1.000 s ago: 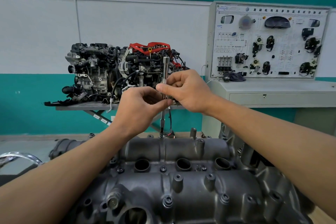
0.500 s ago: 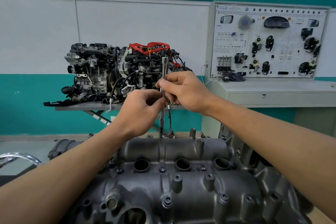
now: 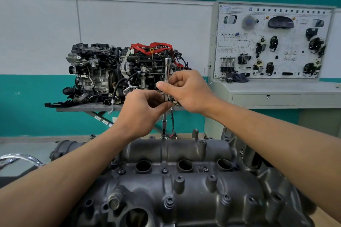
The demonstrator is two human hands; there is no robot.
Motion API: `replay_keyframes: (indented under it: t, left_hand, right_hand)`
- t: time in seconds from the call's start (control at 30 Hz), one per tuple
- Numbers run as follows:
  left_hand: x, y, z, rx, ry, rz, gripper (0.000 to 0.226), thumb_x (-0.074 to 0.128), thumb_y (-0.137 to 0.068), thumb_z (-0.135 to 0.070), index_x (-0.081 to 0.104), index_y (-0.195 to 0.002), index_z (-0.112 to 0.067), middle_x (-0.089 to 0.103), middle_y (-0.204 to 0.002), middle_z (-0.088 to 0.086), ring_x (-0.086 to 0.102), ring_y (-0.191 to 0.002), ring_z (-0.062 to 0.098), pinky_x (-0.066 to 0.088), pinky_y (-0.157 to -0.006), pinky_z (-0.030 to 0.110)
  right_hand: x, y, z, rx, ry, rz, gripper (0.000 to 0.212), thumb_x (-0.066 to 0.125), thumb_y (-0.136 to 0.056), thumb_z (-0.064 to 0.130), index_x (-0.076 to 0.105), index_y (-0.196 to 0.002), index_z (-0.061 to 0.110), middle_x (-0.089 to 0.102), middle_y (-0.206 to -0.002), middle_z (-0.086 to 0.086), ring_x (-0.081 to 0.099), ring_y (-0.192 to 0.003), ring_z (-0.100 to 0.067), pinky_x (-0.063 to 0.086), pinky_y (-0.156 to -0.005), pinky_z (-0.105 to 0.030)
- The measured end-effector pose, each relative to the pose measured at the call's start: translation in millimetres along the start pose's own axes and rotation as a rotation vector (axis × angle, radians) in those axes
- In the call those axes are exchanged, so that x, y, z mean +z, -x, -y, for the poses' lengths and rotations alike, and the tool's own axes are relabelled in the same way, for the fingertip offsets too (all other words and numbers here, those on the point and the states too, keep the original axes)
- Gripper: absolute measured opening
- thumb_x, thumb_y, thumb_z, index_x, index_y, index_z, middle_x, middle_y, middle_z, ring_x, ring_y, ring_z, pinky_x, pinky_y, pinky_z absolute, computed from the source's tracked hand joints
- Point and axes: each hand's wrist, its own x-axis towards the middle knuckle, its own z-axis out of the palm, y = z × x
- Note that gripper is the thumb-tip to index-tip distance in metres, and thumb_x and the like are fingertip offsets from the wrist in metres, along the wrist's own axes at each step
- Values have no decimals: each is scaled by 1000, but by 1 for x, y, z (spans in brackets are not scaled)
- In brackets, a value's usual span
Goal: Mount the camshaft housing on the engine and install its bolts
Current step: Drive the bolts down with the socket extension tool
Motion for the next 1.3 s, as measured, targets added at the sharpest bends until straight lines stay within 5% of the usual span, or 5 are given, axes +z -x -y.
replay_keyframes:
  t: [0.2,0.43,0.7,1.0,1.3]
  left_hand:
    - [-3,-1,-2,46,0,114,24,67,-93,-12,71,-80,-33,75,-71,-13,69,-68,0,54,-66,13]
    - [-5,-2,-2,-20,78,210,18,57,-98,-7,75,-99,-12,79,-88,0,75,-87,13,60,-84,30]
    - [1,1,0,-61,58,66,13,81,-82,-21,75,-78,-10,75,-69,0,70,-58,11,60,-56,32]
    - [-2,-1,-2,-68,94,223,15,59,-97,-5,72,-104,-5,77,-91,8,75,-86,21,61,-82,36]
    - [1,3,-3,-53,56,154,12,74,-88,-22,75,-95,-13,78,-84,7,75,-80,25,60,-76,49]
  right_hand:
    - [-2,1,3,27,-73,144,30,50,-103,17,64,-97,-9,46,-57,-4,40,-49,-9,37,-47,-17]
    - [1,0,0,1,21,35,31,64,-96,20,61,-67,10,56,-48,2,44,-41,-5,42,-48,-19]
    - [14,-2,0,5,66,-129,36,78,-83,32,54,-61,17,48,-44,12,40,-39,-2,37,-45,-19]
    - [0,-3,4,33,-43,153,34,50,-103,18,60,-102,-14,46,-57,-2,38,-47,-7,35,-47,-15]
    - [-2,-3,3,65,-9,134,26,58,-99,15,62,-79,-2,59,-50,3,44,-39,-1,38,-46,-10]
